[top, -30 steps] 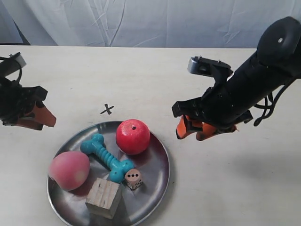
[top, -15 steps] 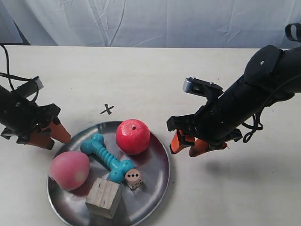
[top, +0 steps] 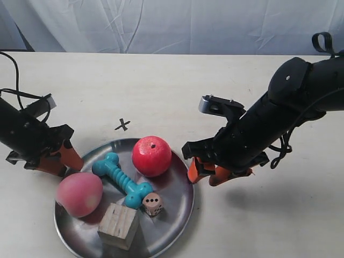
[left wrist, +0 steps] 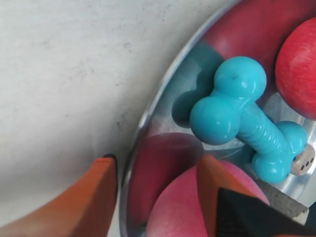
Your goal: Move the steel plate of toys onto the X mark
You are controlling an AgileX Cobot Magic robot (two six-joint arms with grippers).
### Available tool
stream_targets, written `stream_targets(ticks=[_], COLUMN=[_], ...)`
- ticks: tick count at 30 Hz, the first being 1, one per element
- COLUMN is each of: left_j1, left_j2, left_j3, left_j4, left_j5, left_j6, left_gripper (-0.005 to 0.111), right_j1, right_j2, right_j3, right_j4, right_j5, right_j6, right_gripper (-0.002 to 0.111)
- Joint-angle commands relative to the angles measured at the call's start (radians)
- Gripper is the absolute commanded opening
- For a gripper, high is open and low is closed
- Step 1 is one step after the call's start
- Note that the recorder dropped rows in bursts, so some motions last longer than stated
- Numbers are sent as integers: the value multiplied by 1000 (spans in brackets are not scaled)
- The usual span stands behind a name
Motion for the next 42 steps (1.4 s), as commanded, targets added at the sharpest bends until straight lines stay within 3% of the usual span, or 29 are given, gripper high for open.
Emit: stream_targets(ticks=[1,15,42], left_j1=[-26,-64,-64], left_j2=[7,7,7], left_j3=[2,2,2], left_j4=[4,128,106], left_j5=[8,-35,-41], left_j6=[4,-139,-126], left_gripper=[48,48,46], right_j1=[4,4,9], right_j2=[3,3,59], right_j3=[3,7,65], right_j4=[-13,-30,84], right_j5=[-8,-2,-43], right_j6=[-9,1,23], right_gripper=[55,55,55])
